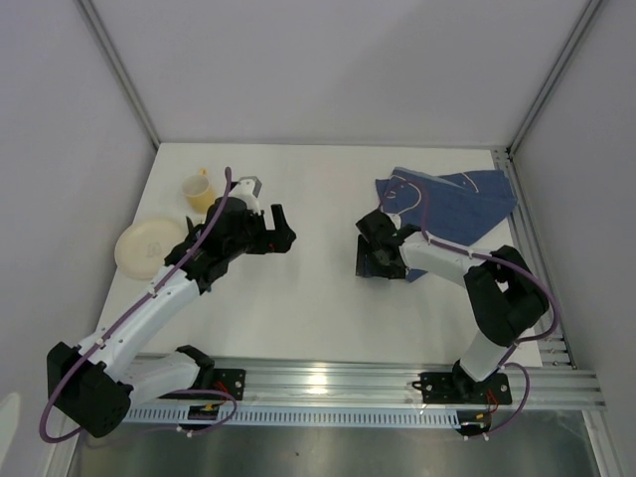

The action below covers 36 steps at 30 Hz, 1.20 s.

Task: Set the dinner table for one person
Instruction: Move the napkin to the center of the board.

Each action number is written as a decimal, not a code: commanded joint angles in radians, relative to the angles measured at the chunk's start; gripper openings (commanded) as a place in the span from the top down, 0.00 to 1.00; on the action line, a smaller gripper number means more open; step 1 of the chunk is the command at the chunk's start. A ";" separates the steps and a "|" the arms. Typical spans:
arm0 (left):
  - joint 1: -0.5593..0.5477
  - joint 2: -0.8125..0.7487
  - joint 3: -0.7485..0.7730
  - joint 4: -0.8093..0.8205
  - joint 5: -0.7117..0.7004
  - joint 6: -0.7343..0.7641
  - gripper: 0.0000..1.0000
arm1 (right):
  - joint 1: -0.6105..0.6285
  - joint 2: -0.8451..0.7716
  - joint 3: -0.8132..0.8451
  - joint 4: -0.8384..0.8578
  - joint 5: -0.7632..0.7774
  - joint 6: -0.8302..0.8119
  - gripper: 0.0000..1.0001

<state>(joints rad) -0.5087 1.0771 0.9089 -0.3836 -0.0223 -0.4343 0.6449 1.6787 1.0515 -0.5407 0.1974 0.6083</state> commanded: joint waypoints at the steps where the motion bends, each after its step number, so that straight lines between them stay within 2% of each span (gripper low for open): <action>1: -0.011 -0.020 -0.005 0.026 0.004 0.020 0.01 | 0.002 0.055 0.025 -0.002 0.056 0.021 0.27; 2: -0.013 -0.019 -0.005 0.028 0.002 0.019 0.01 | 0.004 0.061 0.025 -0.002 0.059 0.024 0.32; 3: -0.013 -0.019 -0.005 0.028 0.002 0.020 0.01 | 0.002 0.064 0.024 0.002 0.068 0.028 0.48; 4: -0.014 -0.020 -0.007 0.028 0.002 0.020 0.01 | 0.002 0.065 0.016 0.004 0.074 0.044 0.57; 8: -0.014 -0.020 -0.007 0.029 -0.001 0.025 0.01 | 0.002 0.065 0.016 0.010 0.083 0.048 0.78; 9: -0.016 -0.022 -0.008 0.031 -0.002 0.025 0.01 | 0.002 0.065 0.018 0.002 0.085 0.047 0.88; 12: -0.017 -0.023 -0.007 0.028 -0.002 0.023 0.01 | 0.002 0.049 0.024 -0.010 0.091 0.038 1.00; 15: -0.017 -0.028 -0.008 0.029 -0.004 0.025 0.01 | 0.004 0.009 0.021 -0.010 0.038 0.004 1.00; 20: -0.016 -0.031 -0.005 0.028 -0.019 0.032 0.01 | 0.035 -0.028 0.039 -0.024 -0.273 -0.093 1.00; 23: -0.016 -0.034 0.002 0.023 -0.034 0.040 0.01 | 0.076 -0.045 0.064 -0.088 -0.364 -0.133 1.00; 29: -0.016 -0.039 0.004 0.022 -0.056 0.054 0.01 | 0.130 -0.141 0.027 -0.258 -0.349 -0.101 1.00; 33: -0.017 -0.042 0.004 0.034 -0.068 0.066 0.01 | 0.111 -0.240 -0.047 -0.416 -0.134 0.059 1.00; 34: -0.016 -0.034 0.010 0.035 -0.067 0.071 0.01 | 0.069 -0.264 -0.059 -0.439 -0.059 0.136 1.00; 36: -0.016 -0.016 0.027 0.040 -0.051 0.080 0.01 | 0.003 -0.376 -0.105 -0.469 -0.001 0.204 1.00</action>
<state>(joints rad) -0.5190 1.0615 0.9085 -0.3824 -0.0708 -0.3885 0.7319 1.4220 0.9894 -0.8608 0.0200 0.6479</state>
